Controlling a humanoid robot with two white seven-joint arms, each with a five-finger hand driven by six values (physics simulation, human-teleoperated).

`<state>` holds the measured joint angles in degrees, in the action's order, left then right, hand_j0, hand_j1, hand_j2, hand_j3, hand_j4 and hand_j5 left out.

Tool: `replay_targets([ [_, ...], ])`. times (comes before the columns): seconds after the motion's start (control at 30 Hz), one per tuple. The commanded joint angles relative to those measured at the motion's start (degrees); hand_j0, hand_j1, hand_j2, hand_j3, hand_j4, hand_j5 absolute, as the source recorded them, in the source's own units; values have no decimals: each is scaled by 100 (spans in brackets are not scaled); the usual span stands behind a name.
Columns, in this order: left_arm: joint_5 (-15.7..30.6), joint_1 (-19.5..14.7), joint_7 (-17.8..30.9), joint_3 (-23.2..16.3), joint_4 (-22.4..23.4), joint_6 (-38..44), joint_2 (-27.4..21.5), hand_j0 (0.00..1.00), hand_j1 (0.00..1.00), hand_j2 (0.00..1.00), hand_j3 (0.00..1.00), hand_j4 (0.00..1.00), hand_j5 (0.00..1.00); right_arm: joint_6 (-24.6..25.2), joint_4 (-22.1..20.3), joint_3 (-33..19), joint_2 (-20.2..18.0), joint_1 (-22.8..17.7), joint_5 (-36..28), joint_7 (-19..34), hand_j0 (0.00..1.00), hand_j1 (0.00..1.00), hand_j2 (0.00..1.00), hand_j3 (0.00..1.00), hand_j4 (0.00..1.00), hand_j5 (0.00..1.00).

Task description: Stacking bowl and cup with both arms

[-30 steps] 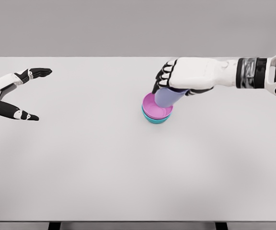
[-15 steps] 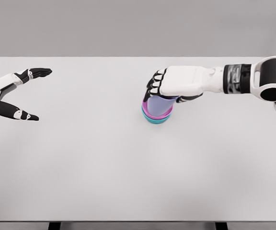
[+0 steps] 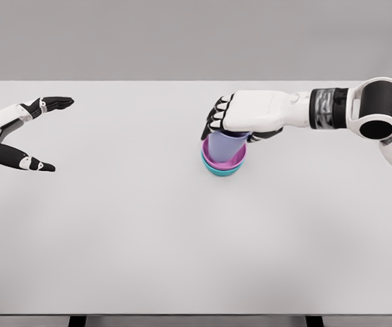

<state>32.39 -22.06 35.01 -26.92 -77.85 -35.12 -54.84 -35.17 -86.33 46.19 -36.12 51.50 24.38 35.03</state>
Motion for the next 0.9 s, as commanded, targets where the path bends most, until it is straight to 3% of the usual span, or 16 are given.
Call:
replay_targets([
  [0.0, 48, 0, -1, 3, -2, 12, -9, 100, 100, 100, 100, 100, 100, 17, 63, -4, 26, 0, 5, -3, 80, 80, 80, 80, 80, 80],
  [0.13, 48, 9, -1, 3, -2, 12, -9, 100, 100, 100, 100, 100, 100, 17, 116, 4, 52, 0, 5, -3, 82, 82, 82, 82, 82, 82],
  [0.23, 48, 9, -1, 3, -2, 12, -9, 100, 100, 100, 100, 100, 100, 17, 72, 22, 43, 0, 40, -3, 99, 99, 99, 99, 99, 99],
  [0.43, 48, 9, -1, 3, -2, 12, -9, 100, 100, 100, 100, 100, 100, 17, -68, -101, -62, 9, -13, -3, 100, 100, 100, 100, 100, 100],
  [0.5, 48, 9, -1, 3, -2, 12, 0, 100, 100, 100, 100, 100, 100, 17, -112, -452, -211, -9, -13, -3, 100, 100, 100, 100, 100, 100],
  [0.57, 48, 9, -1, 3, -2, 12, -9, 100, 100, 100, 100, 100, 100, 17, -95, -944, -597, -70, -39, -3, 100, 100, 100, 100, 100, 100],
  [0.67, 48, 9, -1, 3, -2, 12, -9, 100, 100, 100, 100, 100, 100, 17, 133, -1797, -1459, -737, -57, -3, 100, 100, 100, 100, 100, 100],
  [0.73, 39, 9, -1, 12, 42, 12, -18, 100, 100, 100, 100, 100, 100, 17, 389, -2307, -1547, -1107, -57, -3, 100, 100, 100, 100, 100, 100],
  [0.87, 48, 17, -1, 73, 103, 12, -18, 100, 100, 100, 100, 100, 100, 17, 371, -2360, -1662, -1195, -57, -3, 100, 100, 100, 100, 100, 100],
])
